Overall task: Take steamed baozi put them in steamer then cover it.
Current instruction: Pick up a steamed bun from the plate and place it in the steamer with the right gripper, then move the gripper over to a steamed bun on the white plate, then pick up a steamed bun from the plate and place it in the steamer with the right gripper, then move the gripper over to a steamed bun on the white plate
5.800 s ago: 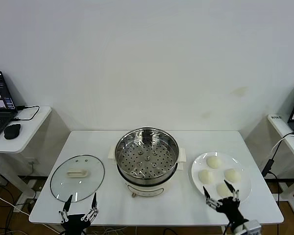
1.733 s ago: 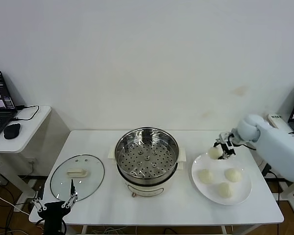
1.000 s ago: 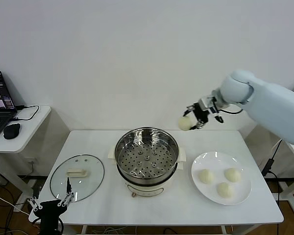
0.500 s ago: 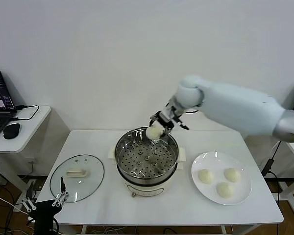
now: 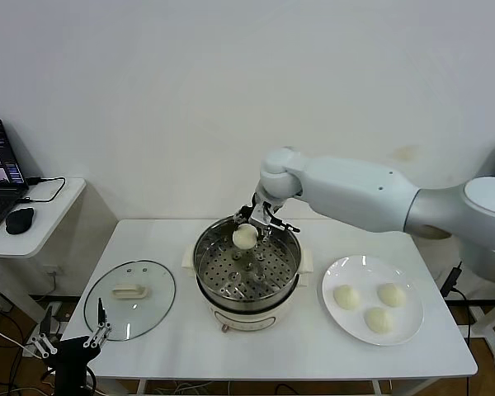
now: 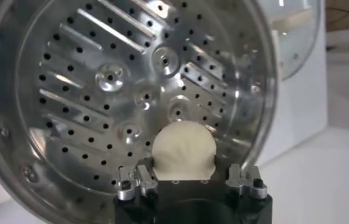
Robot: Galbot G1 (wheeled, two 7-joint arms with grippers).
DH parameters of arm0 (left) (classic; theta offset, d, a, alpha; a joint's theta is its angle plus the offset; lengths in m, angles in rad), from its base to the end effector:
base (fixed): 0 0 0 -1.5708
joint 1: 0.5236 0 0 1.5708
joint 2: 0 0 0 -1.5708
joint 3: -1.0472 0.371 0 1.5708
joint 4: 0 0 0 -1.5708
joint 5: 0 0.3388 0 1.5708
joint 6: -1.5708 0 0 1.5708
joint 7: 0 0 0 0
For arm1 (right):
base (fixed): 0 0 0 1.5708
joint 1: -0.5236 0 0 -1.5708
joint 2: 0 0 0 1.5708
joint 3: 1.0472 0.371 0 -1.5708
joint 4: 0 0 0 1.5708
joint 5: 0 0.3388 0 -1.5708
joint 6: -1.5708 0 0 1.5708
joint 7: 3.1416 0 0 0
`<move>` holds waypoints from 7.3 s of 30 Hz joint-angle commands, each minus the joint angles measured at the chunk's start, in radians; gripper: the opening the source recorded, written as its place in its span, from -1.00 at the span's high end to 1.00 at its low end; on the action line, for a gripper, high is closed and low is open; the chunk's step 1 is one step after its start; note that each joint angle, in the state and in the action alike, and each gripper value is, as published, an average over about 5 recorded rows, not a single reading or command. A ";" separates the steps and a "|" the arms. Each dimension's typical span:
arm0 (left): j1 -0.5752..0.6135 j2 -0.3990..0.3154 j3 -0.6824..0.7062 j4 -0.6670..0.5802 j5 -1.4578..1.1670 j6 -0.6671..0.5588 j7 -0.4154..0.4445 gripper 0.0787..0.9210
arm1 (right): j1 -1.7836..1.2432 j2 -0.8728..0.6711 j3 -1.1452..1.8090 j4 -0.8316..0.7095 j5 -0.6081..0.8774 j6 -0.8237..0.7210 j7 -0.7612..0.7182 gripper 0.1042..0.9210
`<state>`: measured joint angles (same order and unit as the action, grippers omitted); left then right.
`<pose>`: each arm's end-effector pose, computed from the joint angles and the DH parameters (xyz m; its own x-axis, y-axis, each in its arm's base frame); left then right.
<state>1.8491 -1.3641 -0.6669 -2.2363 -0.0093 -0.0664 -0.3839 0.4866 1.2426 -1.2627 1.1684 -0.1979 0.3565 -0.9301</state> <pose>0.0752 0.0705 -0.2943 -0.9422 -0.3334 -0.0332 -0.3314 0.9125 0.2399 0.5721 0.1259 -0.0879 -0.2436 -0.2694 0.9317 -0.2521 -0.9100 -0.3291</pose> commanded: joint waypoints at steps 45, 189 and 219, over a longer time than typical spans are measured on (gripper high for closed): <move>-0.049 0.056 -0.010 -0.022 -0.052 0.033 0.025 -0.77 | -0.069 -0.871 0.030 0.570 0.218 -0.654 -0.114 -0.76; -0.080 0.044 -0.011 -0.023 -0.032 0.016 0.022 -0.77 | 0.197 -0.799 0.013 0.608 0.367 -0.666 -0.266 -0.76; -0.048 0.029 -0.008 -0.014 -0.005 0.014 0.022 -0.77 | -0.811 -0.953 0.634 0.553 -0.024 -0.609 -0.097 -0.76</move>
<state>1.8005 -1.3353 -0.6753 -2.2497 -0.0160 -0.0519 -0.3620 -0.1471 0.2717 -0.7289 1.7506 -0.1510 -0.2680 -1.0514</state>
